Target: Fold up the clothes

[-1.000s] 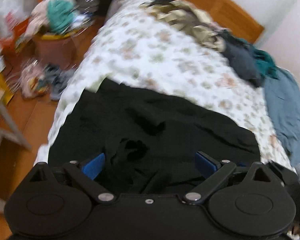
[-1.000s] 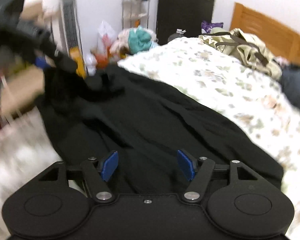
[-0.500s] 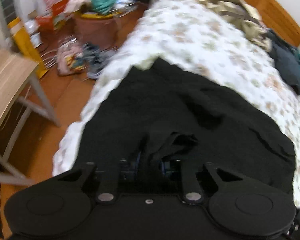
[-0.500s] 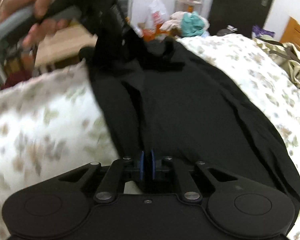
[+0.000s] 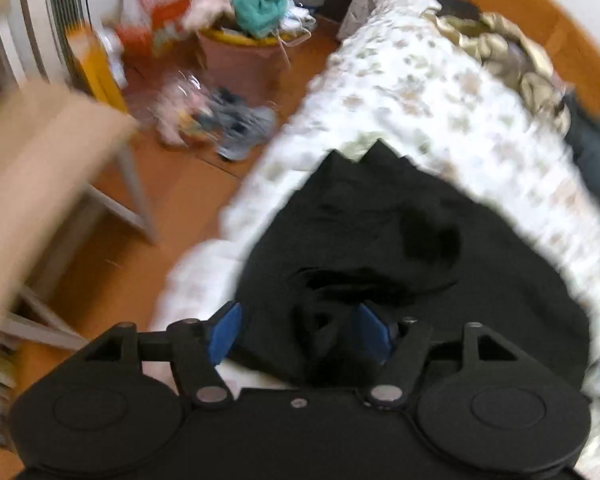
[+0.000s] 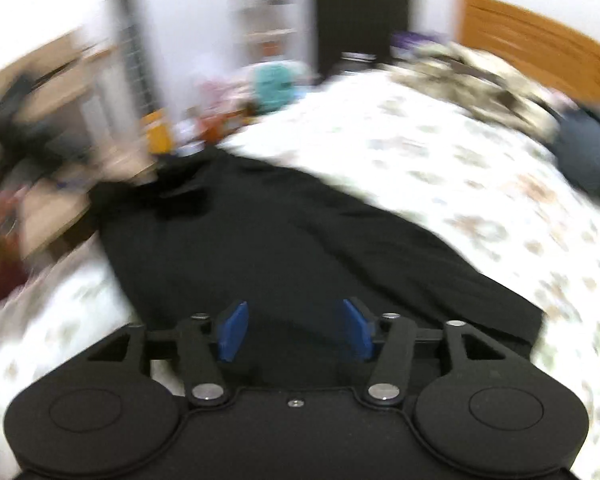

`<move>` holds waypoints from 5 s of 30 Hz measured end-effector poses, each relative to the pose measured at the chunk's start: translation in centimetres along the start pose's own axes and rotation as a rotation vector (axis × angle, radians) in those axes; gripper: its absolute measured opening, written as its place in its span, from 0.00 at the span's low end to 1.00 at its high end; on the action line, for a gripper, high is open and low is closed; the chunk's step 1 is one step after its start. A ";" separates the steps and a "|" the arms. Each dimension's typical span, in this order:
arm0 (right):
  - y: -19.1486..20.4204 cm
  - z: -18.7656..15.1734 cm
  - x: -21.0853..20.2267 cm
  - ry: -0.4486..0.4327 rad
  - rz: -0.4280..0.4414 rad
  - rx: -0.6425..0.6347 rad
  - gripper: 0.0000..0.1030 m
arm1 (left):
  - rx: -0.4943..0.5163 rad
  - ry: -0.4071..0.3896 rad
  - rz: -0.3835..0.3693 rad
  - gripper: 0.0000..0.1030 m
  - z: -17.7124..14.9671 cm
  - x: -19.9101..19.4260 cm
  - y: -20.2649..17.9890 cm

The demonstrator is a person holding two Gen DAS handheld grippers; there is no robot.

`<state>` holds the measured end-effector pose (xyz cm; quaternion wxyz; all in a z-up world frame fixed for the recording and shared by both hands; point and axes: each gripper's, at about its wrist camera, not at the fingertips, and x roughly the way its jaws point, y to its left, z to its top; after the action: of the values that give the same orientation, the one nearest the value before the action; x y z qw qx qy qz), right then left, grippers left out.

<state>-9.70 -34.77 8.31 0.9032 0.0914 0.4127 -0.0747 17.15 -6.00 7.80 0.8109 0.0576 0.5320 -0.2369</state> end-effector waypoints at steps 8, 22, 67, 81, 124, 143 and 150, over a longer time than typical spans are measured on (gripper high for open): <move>0.9 -2.8 3.4 0.149 -0.019 0.013 0.46 | 0.246 -0.024 -0.153 0.64 0.9 -0.3 -7.2; 0.5 -6.1 2.6 0.205 0.004 0.055 0.46 | 0.501 -0.020 0.000 0.71 0.6 6.8 -11.6; -5.4 1.4 8.8 0.073 0.004 -0.420 0.23 | 0.473 0.047 -0.154 0.44 -4.1 6.9 -14.9; -8.4 3.7 11.3 0.033 -0.067 -0.334 0.21 | 0.343 0.016 -0.026 0.44 -2.9 7.8 -13.5; -9.0 -9.1 0.8 0.173 -0.122 0.100 0.50 | 0.317 -0.067 0.010 0.67 1.3 11.0 -13.1; -10.5 -9.2 -2.5 0.158 -0.136 0.284 0.70 | 0.208 0.052 -0.015 0.99 -1.3 7.3 -17.1; -8.3 -8.8 -3.7 0.108 -0.129 0.274 0.84 | 0.157 0.041 0.059 0.99 -3.4 4.7 -17.4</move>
<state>-20.25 -40.66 4.62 0.8521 0.1910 0.4516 -0.1830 8.05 -21.64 4.88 0.7993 0.1414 0.5265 -0.2527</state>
